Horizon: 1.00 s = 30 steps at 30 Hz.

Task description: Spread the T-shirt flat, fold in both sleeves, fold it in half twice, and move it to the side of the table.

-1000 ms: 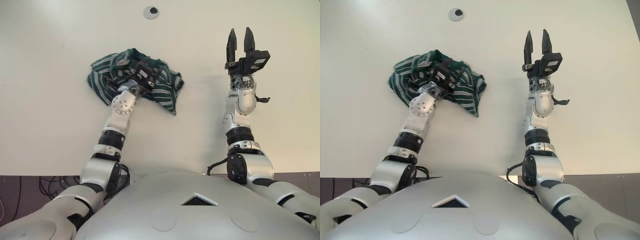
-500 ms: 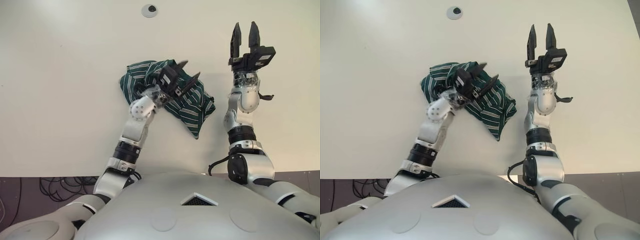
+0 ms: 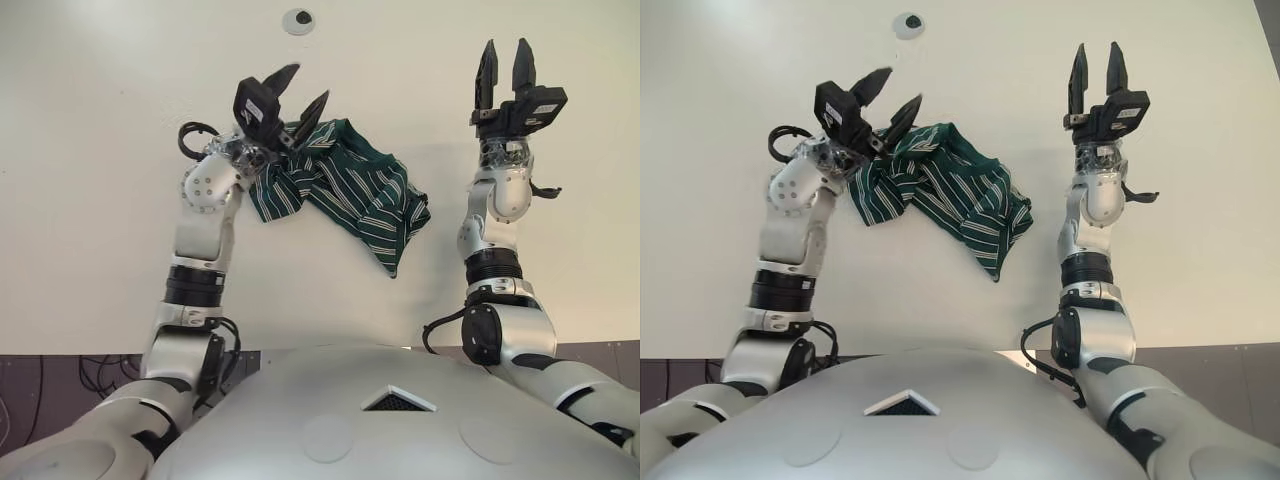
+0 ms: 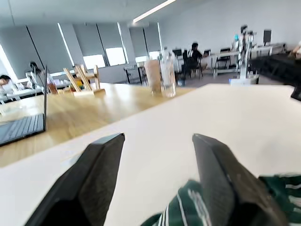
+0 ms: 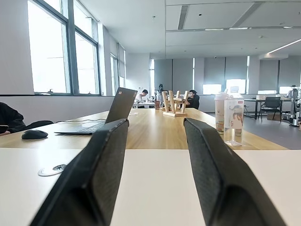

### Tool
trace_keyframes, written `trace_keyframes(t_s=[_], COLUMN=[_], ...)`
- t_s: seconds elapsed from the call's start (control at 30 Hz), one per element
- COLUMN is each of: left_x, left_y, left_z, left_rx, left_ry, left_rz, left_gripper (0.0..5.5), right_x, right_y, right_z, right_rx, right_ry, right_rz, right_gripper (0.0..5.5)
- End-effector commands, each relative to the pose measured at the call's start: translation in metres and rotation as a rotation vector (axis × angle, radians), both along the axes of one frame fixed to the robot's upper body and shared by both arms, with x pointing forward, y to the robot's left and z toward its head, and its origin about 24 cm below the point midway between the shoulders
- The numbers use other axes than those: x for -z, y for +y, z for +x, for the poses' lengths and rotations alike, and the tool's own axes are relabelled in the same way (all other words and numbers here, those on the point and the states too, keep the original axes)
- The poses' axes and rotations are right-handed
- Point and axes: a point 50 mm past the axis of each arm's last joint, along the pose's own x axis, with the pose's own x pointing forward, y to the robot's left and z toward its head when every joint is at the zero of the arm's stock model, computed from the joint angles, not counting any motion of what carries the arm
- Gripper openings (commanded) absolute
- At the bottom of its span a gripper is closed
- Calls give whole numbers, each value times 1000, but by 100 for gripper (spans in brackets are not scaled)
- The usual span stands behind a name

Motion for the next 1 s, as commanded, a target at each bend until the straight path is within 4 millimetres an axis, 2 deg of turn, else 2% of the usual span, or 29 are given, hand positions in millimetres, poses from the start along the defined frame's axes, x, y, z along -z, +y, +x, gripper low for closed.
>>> trace_keyframes(t_s=[0.03,0.2,0.53,0.73,1.0], left_x=[19,30,39,30,27], left_y=[12,16,18,17,17], left_z=[-10,-21,-27,-26,-26], left_rx=[59,101,88,85,88], left_ry=[187,342,404,361,349], left_rz=[73,44,77,57,55], left_gripper=[262,262,262,174,64], right_x=[-3,-2,-1,-1,0], right_y=[-3,-2,2,2,3], right_z=[2,2,3,3,2], right_rx=[0,-5,-16,-20,-21], right_ry=[2,9,16,18,18], right_rz=[-20,-19,-17,-16,-12], right_gripper=[215,215,215,215,215])
